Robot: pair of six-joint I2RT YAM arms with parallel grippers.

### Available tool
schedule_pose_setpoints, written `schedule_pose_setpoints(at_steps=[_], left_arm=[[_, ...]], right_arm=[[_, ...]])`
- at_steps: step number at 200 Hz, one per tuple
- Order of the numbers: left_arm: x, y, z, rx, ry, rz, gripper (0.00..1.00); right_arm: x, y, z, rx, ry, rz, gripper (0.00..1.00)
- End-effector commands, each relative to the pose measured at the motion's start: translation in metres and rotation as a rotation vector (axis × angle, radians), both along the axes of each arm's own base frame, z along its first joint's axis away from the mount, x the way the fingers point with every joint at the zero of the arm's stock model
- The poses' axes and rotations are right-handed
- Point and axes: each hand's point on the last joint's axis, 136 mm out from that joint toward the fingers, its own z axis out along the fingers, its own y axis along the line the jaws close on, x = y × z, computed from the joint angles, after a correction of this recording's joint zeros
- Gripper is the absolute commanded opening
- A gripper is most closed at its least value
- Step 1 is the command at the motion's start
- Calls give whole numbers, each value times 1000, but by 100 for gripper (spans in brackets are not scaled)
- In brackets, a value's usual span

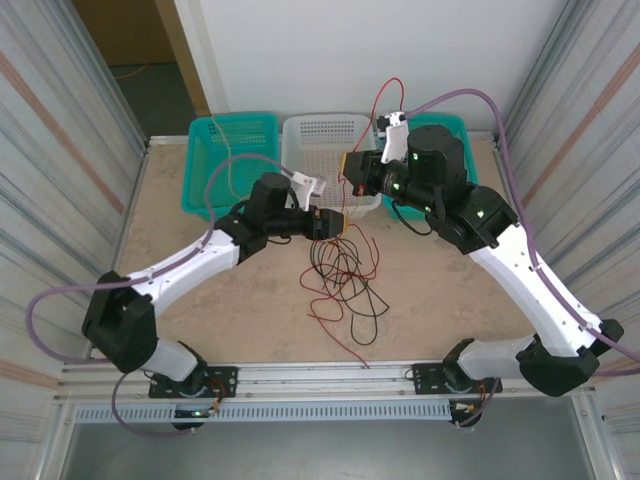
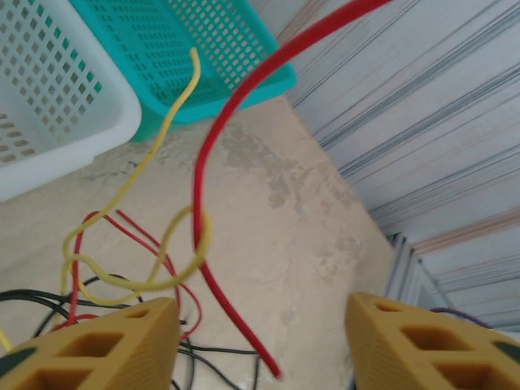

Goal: Untangle the cables

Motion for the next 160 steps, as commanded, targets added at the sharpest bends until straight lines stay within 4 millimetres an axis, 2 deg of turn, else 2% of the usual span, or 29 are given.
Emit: schedule_pose_setpoints(at_steps=[1,31,89,100,107,135,160], left_arm=[[11,-9,11,-26,-44,-6,49],[12,-14,-2,-16,-26,-17,0],[9,-4,-61,87,46,20,0],[7,-2,-70,92,65,28,21],[6,0,-75,94,74,40,27],[3,4,-95,116,114,54,30],[0,3,-101,107,142,52,33]], right_arm=[[-10,-8,25,72,-41,5,0],[-12,-13,34,88,-59,-1,0],[-16,-48,85,199,-134,-39,0],[-14,-57,89,201,-139,-58,0],[-11,-61,89,198,-137,-71,0],[-5,-76,91,205,-131,-100,0],[3,-84,90,201,-128,-124,0]])
